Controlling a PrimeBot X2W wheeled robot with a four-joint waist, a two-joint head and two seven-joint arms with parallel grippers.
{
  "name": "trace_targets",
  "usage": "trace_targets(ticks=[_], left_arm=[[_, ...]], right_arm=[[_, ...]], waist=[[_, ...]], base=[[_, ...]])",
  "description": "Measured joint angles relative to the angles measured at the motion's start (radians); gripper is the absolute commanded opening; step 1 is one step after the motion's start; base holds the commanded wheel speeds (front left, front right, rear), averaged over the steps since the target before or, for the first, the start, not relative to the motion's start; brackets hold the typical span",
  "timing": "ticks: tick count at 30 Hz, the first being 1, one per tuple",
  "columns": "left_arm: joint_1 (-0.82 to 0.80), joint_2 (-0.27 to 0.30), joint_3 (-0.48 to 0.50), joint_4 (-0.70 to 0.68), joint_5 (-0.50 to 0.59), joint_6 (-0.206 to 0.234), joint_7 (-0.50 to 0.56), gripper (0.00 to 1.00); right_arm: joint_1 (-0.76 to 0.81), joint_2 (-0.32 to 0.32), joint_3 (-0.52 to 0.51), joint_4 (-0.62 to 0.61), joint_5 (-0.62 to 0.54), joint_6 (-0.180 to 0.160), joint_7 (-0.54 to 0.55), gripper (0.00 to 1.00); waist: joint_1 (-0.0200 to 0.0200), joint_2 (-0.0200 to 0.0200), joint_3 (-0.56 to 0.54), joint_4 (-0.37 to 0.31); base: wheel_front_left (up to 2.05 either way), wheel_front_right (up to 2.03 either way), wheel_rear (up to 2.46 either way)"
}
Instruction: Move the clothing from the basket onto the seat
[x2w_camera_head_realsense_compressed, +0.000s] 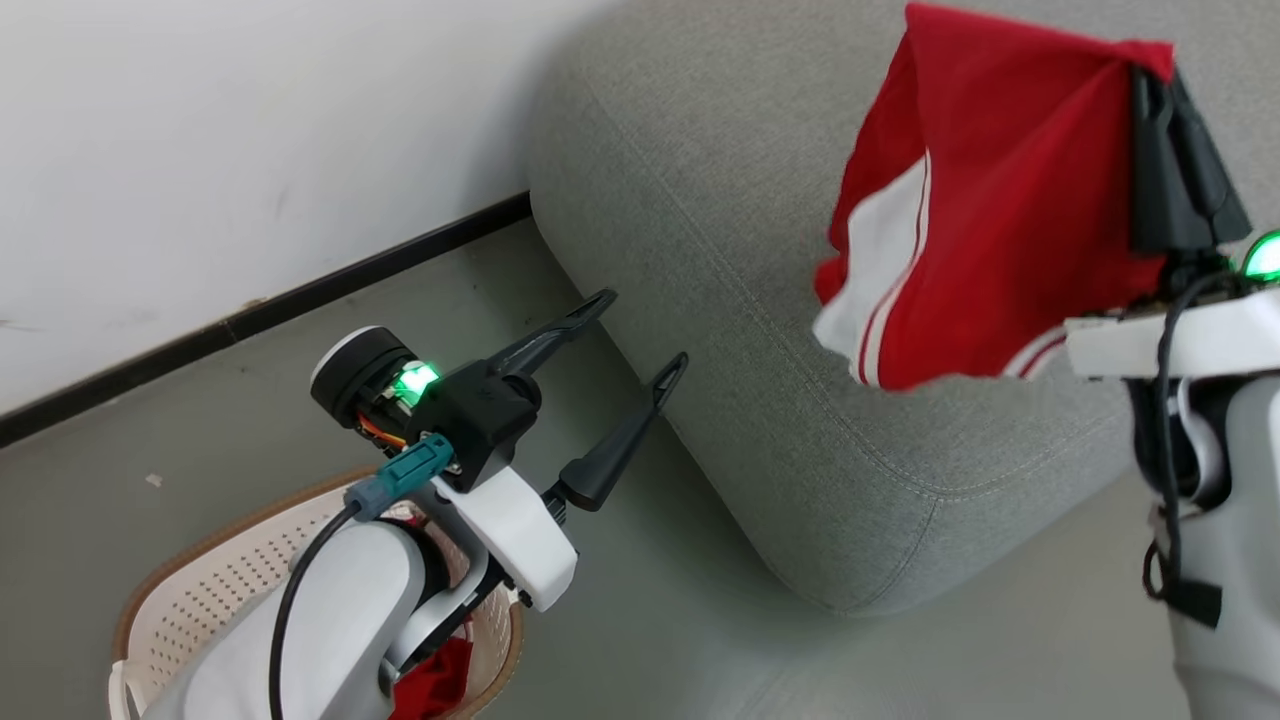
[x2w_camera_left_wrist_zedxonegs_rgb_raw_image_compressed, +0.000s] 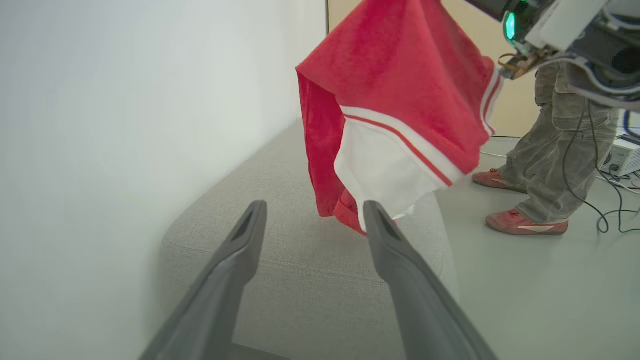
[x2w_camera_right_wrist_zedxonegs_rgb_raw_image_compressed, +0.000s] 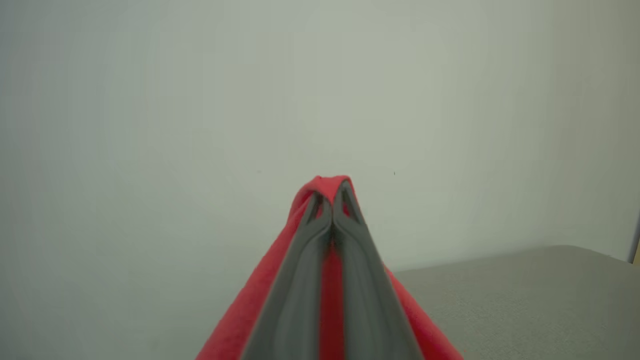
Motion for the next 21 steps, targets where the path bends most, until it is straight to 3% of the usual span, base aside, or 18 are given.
trace_targets(ticks=[21], left_arm=[[0.013,0.070,0.005,-0.162,0.000,0.023,0.103,1.00]], right_arm=[[-0.361,-0.121,-0.097,0.234,0.035,0.000,0.117,0.00]], waist=[[0.0000,0.0000,0.149,0.057]], base=[[0.00,0.00,0.00]])
